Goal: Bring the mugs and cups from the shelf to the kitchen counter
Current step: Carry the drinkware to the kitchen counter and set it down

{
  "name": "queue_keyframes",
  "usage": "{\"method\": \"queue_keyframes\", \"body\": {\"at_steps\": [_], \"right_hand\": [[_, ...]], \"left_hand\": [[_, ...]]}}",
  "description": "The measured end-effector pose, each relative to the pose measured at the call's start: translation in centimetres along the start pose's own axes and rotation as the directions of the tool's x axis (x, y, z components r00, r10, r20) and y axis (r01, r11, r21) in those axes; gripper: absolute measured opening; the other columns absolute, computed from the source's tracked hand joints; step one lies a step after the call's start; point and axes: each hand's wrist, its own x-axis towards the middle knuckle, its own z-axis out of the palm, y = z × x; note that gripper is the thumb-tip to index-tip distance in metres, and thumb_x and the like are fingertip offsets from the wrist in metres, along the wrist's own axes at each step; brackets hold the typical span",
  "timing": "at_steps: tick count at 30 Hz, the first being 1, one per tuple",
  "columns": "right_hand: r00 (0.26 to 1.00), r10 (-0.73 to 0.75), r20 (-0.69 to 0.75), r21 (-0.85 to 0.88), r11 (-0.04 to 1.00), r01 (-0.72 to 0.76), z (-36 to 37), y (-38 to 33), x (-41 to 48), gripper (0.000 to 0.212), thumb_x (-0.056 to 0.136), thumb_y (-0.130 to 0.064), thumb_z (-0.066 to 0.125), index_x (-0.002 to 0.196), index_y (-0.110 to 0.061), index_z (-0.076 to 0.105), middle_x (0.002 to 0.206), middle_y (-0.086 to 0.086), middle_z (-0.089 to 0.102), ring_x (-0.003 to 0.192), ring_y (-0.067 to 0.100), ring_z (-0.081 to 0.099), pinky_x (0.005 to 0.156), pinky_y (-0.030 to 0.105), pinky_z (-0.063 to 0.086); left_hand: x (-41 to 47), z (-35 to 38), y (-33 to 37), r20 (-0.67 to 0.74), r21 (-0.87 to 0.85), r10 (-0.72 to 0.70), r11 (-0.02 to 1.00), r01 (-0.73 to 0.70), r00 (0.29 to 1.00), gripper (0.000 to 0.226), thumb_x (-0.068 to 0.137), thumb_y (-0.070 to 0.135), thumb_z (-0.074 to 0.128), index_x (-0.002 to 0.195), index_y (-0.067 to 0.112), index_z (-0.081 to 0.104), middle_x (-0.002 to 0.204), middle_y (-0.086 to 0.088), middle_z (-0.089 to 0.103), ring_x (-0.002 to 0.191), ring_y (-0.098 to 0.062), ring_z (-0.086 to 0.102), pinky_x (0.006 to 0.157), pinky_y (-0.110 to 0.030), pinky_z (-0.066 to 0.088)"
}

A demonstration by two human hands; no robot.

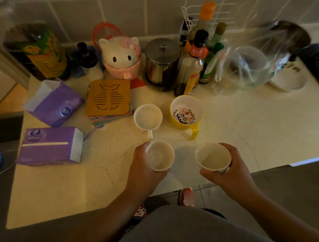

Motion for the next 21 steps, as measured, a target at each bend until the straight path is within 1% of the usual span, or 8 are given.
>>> {"method": "queue_keyframes", "body": {"at_steps": [5,8,10,12,14,16,19,21], "right_hand": [[0.999,-0.036,0.029,-0.042,0.998,0.037,-1.4,1.5,1.0,0.088,0.053,-0.041,0.089,0.123,-0.044,0.035,0.112,-0.030,0.048,0.101,-0.005,0.055,0.073,0.011,0.043],[0.998,-0.043,0.052,-0.062,0.997,0.046,-1.6,2.2,1.4,0.089,0.054,-0.043,0.089,0.122,-0.047,0.032,0.111,-0.031,0.046,0.100,-0.004,0.053,0.071,0.011,0.041],[0.996,-0.053,0.074,-0.070,0.996,0.058,-1.5,2.5,1.7,0.088,0.054,-0.045,0.088,0.120,-0.052,0.030,0.111,-0.031,0.046,0.099,-0.004,0.052,0.071,0.011,0.040],[0.994,-0.054,0.096,-0.063,0.996,0.061,-1.3,2.8,1.9,0.088,0.053,-0.048,0.088,0.119,-0.053,0.031,0.111,-0.031,0.046,0.100,-0.004,0.052,0.071,0.012,0.041],[0.992,-0.045,0.114,-0.057,0.997,0.052,-0.8,3.2,2.3,0.089,0.051,-0.052,0.086,0.121,-0.052,0.032,0.113,-0.028,0.047,0.101,-0.003,0.052,0.073,0.015,0.042],[0.991,-0.040,0.125,-0.066,0.997,0.049,-0.2,3.5,2.6,0.090,0.049,-0.055,0.084,0.121,-0.055,0.030,0.113,-0.031,0.044,0.102,-0.003,0.051,0.076,0.018,0.043],[0.989,-0.057,0.135,-0.080,0.994,0.068,0.7,3.9,2.9,0.091,0.048,-0.062,0.081,0.121,-0.060,0.026,0.111,-0.044,0.037,0.104,-0.012,0.047,0.075,0.014,0.038],[0.989,-0.057,0.136,-0.072,0.995,0.067,1.1,4.3,3.0,0.093,0.048,-0.064,0.081,0.121,-0.062,0.024,0.112,-0.048,0.035,0.106,-0.018,0.043,0.074,0.010,0.035]], "left_hand": [[-0.5,1.0,0.6,-0.041,0.027,0.004,1.000,-0.003,0.999,0.091,0.059,0.049,0.085,0.135,0.035,0.037,0.130,0.018,0.048,0.119,0.000,0.046,0.095,-0.018,0.036],[-0.8,1.1,0.9,-0.049,0.036,-0.008,0.999,0.010,0.999,0.089,0.063,0.044,0.086,0.137,0.032,0.038,0.134,0.014,0.049,0.122,-0.002,0.046,0.102,-0.030,0.041],[-1.0,1.0,1.1,-0.059,0.043,-0.023,0.999,0.025,0.998,0.089,0.063,0.044,0.086,0.137,0.036,0.036,0.136,0.018,0.047,0.122,0.001,0.045,0.104,-0.034,0.040],[-1.3,0.9,1.1,-0.069,0.081,-0.052,0.995,0.058,0.996,0.102,0.059,0.046,0.087,0.141,0.037,0.027,0.136,0.021,0.041,0.123,0.003,0.040,0.105,-0.035,0.037],[-1.7,0.6,0.7,-0.089,0.171,-0.067,0.982,0.082,0.994,0.114,0.054,0.052,0.087,0.146,0.032,0.021,0.138,0.017,0.040,0.125,0.001,0.033,0.105,-0.035,0.033],[-2.0,0.0,0.0,-0.102,0.313,-0.069,0.945,0.098,0.992,0.114,0.053,0.064,0.081,0.145,0.027,0.025,0.145,0.005,0.041,0.131,-0.005,0.032,0.110,-0.039,0.031],[-2.6,-1.0,-1.5,-0.036,0.578,-0.059,0.813,0.069,0.998,0.110,0.057,0.085,0.058,0.144,0.023,0.032,0.153,-0.002,0.033,0.144,-0.022,0.021,0.118,-0.050,0.018],[-3.2,-1.4,-2.4,-0.001,0.660,-0.082,0.749,0.062,0.997,0.109,0.060,0.090,0.047,0.146,0.026,0.028,0.158,-0.002,0.022,0.148,-0.025,0.010,0.117,-0.052,0.008]]}}
